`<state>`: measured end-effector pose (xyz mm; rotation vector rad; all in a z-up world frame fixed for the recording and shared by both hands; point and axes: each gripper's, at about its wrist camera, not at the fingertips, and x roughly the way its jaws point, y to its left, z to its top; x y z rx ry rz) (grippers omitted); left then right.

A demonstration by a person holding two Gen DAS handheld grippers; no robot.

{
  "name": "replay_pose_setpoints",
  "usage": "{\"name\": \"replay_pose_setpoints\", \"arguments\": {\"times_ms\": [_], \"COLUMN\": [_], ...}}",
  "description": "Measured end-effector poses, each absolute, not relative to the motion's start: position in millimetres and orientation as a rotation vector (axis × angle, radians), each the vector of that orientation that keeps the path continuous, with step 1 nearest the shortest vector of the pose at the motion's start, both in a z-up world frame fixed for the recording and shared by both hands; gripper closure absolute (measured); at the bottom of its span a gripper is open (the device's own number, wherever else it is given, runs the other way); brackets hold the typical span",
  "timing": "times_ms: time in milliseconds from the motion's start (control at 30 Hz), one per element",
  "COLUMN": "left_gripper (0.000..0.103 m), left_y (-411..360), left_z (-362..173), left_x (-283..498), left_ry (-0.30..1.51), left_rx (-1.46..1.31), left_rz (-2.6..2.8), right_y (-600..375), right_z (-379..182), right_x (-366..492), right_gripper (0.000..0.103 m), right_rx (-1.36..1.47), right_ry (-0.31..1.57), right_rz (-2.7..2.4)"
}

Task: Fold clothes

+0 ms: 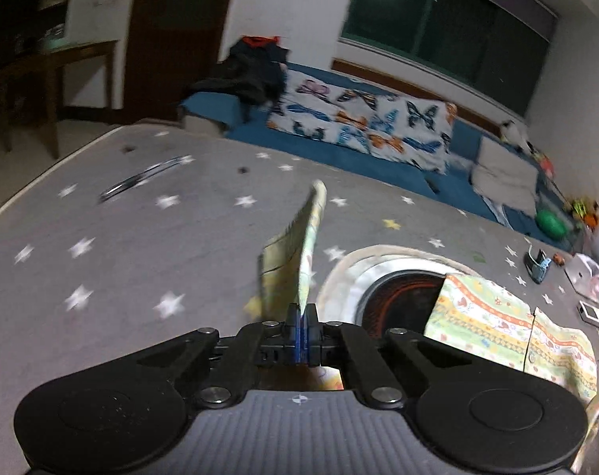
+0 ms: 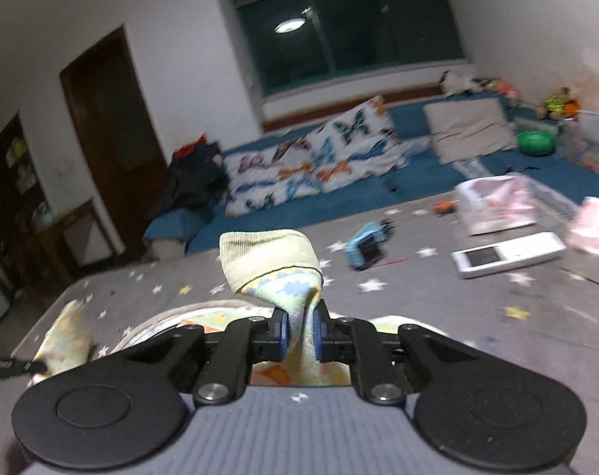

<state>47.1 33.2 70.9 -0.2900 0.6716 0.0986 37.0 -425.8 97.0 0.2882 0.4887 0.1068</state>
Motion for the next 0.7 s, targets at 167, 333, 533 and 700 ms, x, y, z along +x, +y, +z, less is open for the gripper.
{"name": "replay_pose_setpoints", "arguments": {"times_ms": [167,333,533,700], "left_gripper": [0.102,0.102,0.102,0.098], "left_y": [50,66,74,70], "left_z": [63,59,57,55], "left_x": [2,-35,-58,-65], "left_ry": [0.669,0.659,0.674,0.705], "left_rx": [-0.356,-0.414,-0.397,-0.345], "left_rz": [0.146,0.197,0.207,0.198], "right_y": [-461,-494,-529,-539], "right_z": [91,73,44,23], "right_x": [-5,-36,-69,-76], "right_gripper": [0.092,0.092,0.092,0.082], "right_rx": [0.332,0.358,0.377,0.374], "right_ry": [0.470,0.500,0.565,0.647], "right_rz": [0.009,-0.099,-0.214,-0.251]}}
